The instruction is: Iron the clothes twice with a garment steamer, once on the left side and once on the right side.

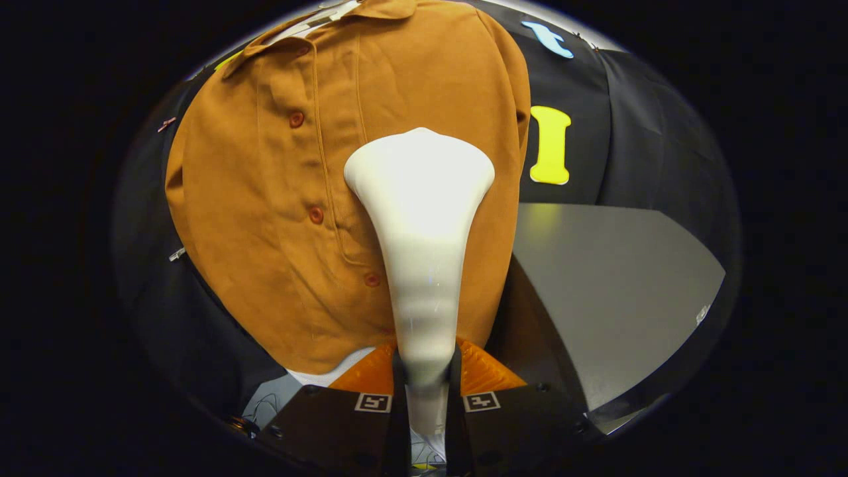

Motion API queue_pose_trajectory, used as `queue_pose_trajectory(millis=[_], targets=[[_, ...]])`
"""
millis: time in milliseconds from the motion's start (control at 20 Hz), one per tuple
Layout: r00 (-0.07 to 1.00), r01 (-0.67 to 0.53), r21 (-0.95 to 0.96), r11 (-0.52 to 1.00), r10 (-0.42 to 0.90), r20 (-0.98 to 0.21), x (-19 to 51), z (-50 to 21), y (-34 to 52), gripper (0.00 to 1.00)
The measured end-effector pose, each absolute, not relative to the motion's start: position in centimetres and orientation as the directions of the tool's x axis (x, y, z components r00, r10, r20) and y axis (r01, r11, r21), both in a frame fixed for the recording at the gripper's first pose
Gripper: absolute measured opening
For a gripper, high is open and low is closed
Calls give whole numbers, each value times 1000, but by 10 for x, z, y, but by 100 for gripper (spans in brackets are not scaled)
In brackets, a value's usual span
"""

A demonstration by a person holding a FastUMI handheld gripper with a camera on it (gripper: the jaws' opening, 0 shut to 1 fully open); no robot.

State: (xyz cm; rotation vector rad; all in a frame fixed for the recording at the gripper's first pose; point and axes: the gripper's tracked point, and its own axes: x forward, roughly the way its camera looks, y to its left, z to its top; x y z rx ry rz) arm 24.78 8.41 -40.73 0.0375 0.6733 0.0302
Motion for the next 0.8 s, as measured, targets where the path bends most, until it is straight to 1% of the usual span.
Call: queue_pose_trajectory(millis=[150,400,800], targets=[[738,-6,48,999,37,-674,235,-433,85,24],[695,6,24,1000,13,-719,218,-467,82,24],[653,-3,24,1000,20,-757,192,-485,83,24]])
